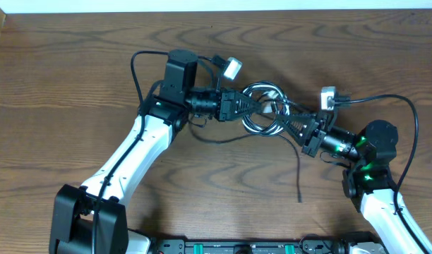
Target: Untangle cables
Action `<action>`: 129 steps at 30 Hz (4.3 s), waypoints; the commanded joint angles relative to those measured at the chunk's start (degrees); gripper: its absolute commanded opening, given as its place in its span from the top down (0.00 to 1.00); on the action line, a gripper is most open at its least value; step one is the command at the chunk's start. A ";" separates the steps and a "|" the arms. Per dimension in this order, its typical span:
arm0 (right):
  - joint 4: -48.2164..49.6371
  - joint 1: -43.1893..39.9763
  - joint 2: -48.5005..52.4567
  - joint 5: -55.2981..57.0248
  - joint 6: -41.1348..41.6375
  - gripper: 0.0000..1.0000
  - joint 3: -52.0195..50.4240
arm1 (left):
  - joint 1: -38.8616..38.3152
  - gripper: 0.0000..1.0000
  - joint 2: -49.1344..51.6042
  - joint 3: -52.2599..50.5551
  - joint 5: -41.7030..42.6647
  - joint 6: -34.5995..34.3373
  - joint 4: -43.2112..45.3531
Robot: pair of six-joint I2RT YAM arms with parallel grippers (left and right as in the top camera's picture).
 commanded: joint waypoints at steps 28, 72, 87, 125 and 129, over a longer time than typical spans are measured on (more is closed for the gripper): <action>-15.87 1.27 -0.33 12.46 6.40 0.43 0.37 | 0.22 0.90 -0.42 1.49 -21.38 -20.81 -1.84; -0.94 6.78 3.34 15.02 15.32 0.99 0.37 | -4.87 0.92 -0.42 1.49 -11.91 -18.25 -3.67; -2.47 5.99 3.34 -10.49 -12.41 0.99 0.37 | -2.29 0.83 -0.42 1.49 -27.06 -35.30 -3.98; -12.02 1.53 3.30 5.95 -12.39 0.99 0.39 | -0.70 0.53 -0.42 1.49 -15.72 -9.03 -23.28; -10.40 1.53 3.30 6.84 -5.20 0.99 0.39 | -4.68 0.53 -0.42 1.49 -25.33 -14.80 -23.47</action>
